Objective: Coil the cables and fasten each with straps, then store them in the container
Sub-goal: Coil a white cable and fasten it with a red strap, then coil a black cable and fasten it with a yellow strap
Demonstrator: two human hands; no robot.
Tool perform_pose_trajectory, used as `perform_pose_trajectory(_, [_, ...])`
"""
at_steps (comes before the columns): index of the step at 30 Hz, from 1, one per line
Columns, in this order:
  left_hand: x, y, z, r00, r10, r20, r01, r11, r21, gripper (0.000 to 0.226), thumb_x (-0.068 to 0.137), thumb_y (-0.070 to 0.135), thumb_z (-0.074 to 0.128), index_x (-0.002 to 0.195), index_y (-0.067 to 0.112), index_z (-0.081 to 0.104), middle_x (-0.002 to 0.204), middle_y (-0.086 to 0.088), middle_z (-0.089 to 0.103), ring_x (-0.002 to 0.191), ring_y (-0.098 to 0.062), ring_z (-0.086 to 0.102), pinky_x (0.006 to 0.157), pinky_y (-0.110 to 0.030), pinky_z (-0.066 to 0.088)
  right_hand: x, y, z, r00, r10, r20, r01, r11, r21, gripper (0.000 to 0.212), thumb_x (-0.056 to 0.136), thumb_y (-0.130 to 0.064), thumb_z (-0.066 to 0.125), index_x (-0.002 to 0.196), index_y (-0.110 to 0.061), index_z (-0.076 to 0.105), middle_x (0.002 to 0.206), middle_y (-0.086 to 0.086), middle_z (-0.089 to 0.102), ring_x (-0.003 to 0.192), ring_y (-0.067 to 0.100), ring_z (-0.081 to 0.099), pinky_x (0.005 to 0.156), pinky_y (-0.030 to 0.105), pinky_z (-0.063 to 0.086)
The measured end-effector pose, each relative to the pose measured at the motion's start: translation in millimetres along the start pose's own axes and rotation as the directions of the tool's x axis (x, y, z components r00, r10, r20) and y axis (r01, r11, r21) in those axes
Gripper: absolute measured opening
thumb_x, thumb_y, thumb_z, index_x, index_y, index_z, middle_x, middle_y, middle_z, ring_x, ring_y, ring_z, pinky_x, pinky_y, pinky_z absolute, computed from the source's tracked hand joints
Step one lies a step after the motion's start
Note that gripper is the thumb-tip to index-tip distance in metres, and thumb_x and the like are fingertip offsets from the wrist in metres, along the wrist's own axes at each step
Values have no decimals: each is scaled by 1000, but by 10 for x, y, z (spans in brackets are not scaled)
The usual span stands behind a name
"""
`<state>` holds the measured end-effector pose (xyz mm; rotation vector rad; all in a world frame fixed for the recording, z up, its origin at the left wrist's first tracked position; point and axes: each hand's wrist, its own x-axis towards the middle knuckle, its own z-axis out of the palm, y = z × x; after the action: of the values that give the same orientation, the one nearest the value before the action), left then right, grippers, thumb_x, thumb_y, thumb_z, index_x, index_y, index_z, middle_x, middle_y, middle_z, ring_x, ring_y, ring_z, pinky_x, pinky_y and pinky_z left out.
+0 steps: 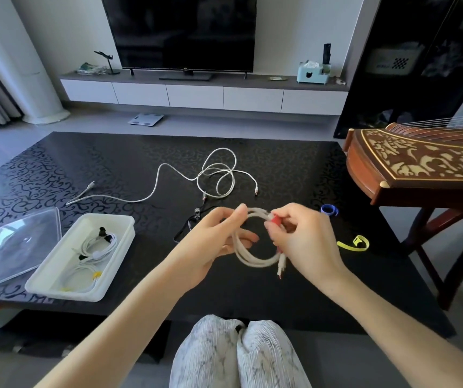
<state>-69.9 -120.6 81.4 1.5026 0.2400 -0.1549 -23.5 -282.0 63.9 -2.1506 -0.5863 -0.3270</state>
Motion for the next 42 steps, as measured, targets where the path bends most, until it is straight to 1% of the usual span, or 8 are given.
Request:
perform_pose_trajectory(2, [-43, -105, -156, 998, -57, 11, 57, 996, -70, 35, 85, 36, 57, 108, 9, 60, 93, -13, 73, 89, -22, 69, 85, -34, 52, 65, -8, 124, 989, 148, -19, -146, 985, 88, 4, 83, -15, 69, 85, -11, 68, 63, -2, 66, 52, 7, 64, 50, 26, 55])
perform_pose_trajectory(7, [-161, -321, -635, 983, -7, -184, -6, 997, -72, 14, 90, 11, 57, 99, 4, 65, 83, -12, 73, 77, -20, 71, 63, -25, 56, 216, -107, 661, 907, 368, 205, -417, 853, 314, 12, 71, -20, 80, 77, -15, 70, 66, 0, 71, 61, 12, 69, 58, 29, 54])
perform_pose_trajectory(15, [-274, -499, -2045, 781, -80, -619, -8, 990, -138, 13, 90, 1, 57, 82, -1, 66, 63, -5, 70, 46, -8, 62, 43, -13, 47, 506, -832, 1825, 719, 348, 602, -676, 553, 487, 19, 82, -4, 70, 98, -1, 62, 83, 8, 66, 67, 17, 66, 60, 24, 58])
perform_pose_trajectory(22, [-13, -898, -2930, 623, -280, -730, 79, 951, -298, 11, 92, -5, 52, 85, -11, 58, 54, -14, 63, 36, -13, 59, 34, -16, 46, 447, -822, 2192, 700, 333, 631, -649, 665, 370, 10, 90, -8, 58, 92, -2, 66, 83, 10, 68, 70, 16, 65, 64, 26, 57])
perform_pose_trajectory(30, [477, -1175, -2890, 564, -171, -808, 324, 946, 27, 28, 90, 12, 61, 63, 5, 54, 50, -8, 61, 43, -15, 58, 55, -29, 50, 311, -484, 2139, 665, 393, 635, -662, 704, 257, 13, 92, -9, 56, 90, -5, 67, 82, 11, 71, 71, 16, 66, 65, 26, 56])
perform_pose_trajectory(34, [511, -1058, -2877, 613, 66, -787, 548, 683, 483, 29, 88, 32, 62, 74, 8, 52, 78, -10, 67, 80, -28, 64, 68, -33, 50, 293, -456, 2119, 675, 377, 635, -632, 739, 233, 14, 93, -9, 55, 89, -5, 68, 81, 10, 72, 71, 15, 67, 64, 24, 56])
perform_pose_trajectory(39, [534, -949, -2847, 626, 266, -733, 600, 435, 671, 32, 95, 31, 47, 110, 5, 60, 110, -15, 61, 100, -32, 56, 77, -34, 41, 275, -465, 2059, 695, 352, 626, -599, 765, 236, 14, 93, -10, 55, 88, -7, 68, 80, 8, 72, 71, 15, 67, 63, 22, 55])
perform_pose_trajectory(42, [536, -1015, -2857, 855, 215, -473, 440, 184, 879, 36, 99, 25, 36, 129, 16, 54, 137, -9, 46, 125, -28, 42, 96, -35, 36, 276, -478, 1999, 704, 347, 620, -594, 766, 246, 14, 93, -9, 54, 89, -6, 68, 80, 9, 72, 70, 15, 67, 63, 22, 55])
